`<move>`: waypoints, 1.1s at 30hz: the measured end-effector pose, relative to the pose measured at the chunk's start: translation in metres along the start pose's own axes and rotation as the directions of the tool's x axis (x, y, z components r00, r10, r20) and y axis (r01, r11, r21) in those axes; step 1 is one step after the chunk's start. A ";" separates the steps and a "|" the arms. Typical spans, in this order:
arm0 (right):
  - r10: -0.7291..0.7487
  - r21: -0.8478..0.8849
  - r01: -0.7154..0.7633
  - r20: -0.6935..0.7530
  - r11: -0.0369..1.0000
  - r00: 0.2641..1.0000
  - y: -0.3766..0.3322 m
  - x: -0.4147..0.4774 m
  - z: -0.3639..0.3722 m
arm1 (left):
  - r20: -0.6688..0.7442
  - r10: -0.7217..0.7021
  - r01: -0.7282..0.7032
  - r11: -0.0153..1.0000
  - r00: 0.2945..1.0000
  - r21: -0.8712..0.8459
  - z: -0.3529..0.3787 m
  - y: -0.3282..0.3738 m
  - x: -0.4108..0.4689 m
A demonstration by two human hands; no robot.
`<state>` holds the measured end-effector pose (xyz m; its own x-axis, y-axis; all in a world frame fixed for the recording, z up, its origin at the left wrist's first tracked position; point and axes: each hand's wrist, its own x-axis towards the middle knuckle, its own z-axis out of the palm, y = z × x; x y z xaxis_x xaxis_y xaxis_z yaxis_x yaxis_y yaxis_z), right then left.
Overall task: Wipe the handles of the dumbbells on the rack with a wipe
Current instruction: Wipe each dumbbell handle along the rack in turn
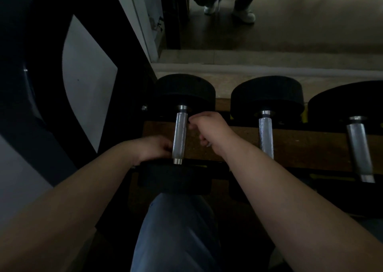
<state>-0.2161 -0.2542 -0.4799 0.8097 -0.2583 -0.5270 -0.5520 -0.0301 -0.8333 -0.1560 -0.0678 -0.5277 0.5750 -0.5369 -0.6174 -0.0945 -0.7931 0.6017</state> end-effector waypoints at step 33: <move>0.096 0.126 -0.100 0.034 0.987 0.995 -0.004 -0.004 -0.004 | -0.229 -0.115 -0.031 0.832 0.967 -0.553 -0.008 0.023 -0.004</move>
<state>-0.2179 -0.2566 -0.4734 0.7592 -0.2268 -0.6100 -0.6003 0.1179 -0.7910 -0.1543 -0.0818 -0.5076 0.7525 -0.3617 -0.5504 0.3529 -0.4842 0.8006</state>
